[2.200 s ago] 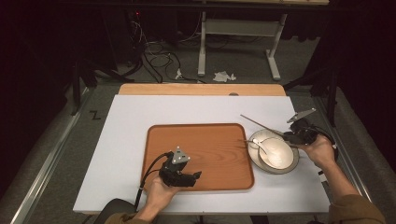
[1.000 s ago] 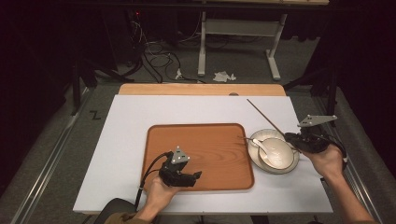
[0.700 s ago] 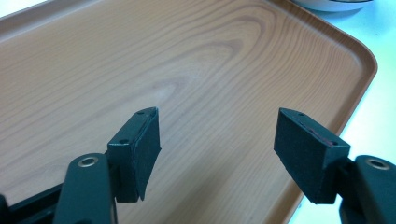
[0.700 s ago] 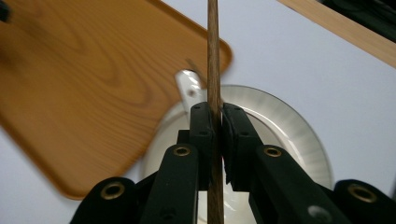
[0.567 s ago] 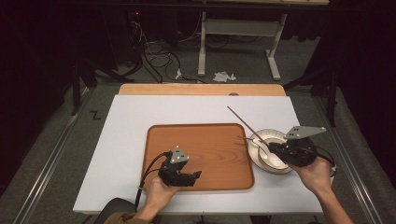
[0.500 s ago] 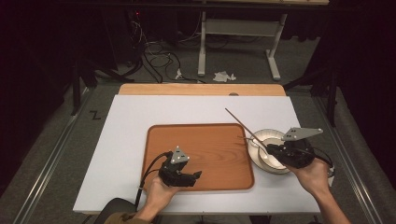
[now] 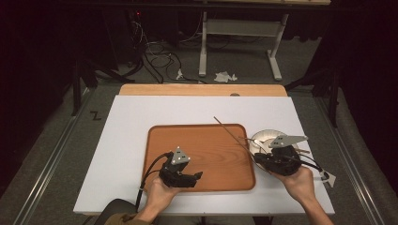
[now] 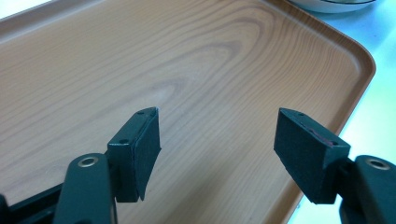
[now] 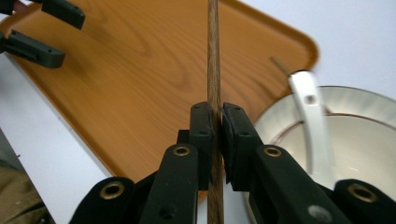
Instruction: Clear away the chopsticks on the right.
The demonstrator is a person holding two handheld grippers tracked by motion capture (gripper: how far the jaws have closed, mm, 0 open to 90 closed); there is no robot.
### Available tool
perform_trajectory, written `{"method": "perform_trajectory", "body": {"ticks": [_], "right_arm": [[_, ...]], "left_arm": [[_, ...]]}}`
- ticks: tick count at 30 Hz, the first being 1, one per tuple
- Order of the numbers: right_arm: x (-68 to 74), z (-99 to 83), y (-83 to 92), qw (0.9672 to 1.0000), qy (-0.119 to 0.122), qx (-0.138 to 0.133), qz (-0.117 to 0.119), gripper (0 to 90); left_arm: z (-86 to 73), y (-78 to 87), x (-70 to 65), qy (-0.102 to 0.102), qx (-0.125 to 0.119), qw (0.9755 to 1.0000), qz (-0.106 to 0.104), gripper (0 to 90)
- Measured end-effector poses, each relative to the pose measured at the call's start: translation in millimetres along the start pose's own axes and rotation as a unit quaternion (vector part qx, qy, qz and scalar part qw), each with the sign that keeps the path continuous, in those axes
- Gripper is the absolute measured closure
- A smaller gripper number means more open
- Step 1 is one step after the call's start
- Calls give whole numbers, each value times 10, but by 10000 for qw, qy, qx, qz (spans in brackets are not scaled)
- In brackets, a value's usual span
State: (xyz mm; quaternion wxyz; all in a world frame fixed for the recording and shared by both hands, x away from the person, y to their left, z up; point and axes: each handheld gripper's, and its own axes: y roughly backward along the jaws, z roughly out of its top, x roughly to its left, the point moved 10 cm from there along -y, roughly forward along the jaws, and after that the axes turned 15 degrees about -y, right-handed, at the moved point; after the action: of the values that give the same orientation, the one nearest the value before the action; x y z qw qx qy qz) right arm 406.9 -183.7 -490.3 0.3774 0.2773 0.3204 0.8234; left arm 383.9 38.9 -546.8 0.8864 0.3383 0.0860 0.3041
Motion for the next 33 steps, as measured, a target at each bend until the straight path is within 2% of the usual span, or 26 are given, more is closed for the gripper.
{"method": "perform_trajectory", "body": {"ticks": [2,5,6,8,13,24,33], "right_arm": [[41,-24,-78,10000,8,59,34,843],[94,-100,-257,9996,44,278,-97,843],[94,-100,-257,9996,44,278,-97,843],[123,-154,-380,9990,151,414,-96,842],[122,-218,-540,9980,149,578,-197,842],[93,-289,-732,9959,216,786,-388,840],[73,-327,-806,9949,218,875,-445,839]], "left_arm": [[-6,-5,2,-9,30,10000,-6,315],[-4,-2,-7,-39,31,10000,-16,314],[-4,-2,-7,-39,31,10000,-16,315],[-4,0,-9,-42,27,10000,-12,315],[-7,-14,-23,-50,53,10000,-41,314],[-8,-20,-32,-74,64,9999,-42,315],[-7,-24,-36,-84,65,9999,-34,314]]}}
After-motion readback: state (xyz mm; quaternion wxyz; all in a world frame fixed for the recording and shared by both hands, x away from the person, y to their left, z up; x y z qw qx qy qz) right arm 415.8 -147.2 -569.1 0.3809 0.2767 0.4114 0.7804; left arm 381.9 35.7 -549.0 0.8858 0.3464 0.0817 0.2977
